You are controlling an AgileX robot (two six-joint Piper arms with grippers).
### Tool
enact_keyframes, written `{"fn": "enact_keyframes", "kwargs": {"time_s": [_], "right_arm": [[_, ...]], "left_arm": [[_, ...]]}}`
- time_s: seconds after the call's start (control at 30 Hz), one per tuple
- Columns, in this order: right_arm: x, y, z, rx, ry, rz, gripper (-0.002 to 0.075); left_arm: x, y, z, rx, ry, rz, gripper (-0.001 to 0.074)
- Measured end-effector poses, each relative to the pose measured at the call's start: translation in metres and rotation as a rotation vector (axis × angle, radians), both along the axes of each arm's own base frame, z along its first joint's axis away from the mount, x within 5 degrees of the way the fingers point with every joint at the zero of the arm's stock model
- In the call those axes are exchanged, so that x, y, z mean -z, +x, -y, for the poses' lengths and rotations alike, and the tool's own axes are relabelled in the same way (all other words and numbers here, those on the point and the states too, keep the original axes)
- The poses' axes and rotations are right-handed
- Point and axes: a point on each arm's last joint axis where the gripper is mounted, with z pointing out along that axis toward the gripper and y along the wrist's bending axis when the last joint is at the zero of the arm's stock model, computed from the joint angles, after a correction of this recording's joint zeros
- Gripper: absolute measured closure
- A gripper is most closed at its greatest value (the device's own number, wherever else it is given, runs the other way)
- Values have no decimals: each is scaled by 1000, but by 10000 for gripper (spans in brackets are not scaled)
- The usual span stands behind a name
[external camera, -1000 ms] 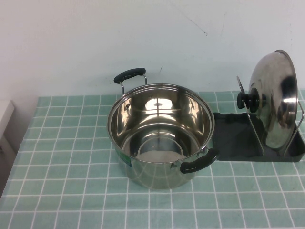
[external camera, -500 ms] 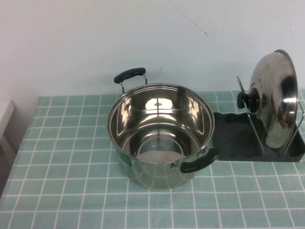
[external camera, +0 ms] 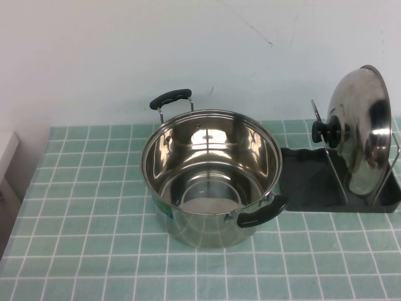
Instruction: Put pot lid on rack
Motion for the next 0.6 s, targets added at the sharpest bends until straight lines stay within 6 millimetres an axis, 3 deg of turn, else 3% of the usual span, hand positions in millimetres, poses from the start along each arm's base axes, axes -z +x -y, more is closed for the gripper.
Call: {"fn": "enact_keyframes", "kwargs": {"time_s": [0.6], "right_arm": [[0,1,0,0,2,15,727]], "left_arm": [[0,0,0,-1,-2,0,737]]}}
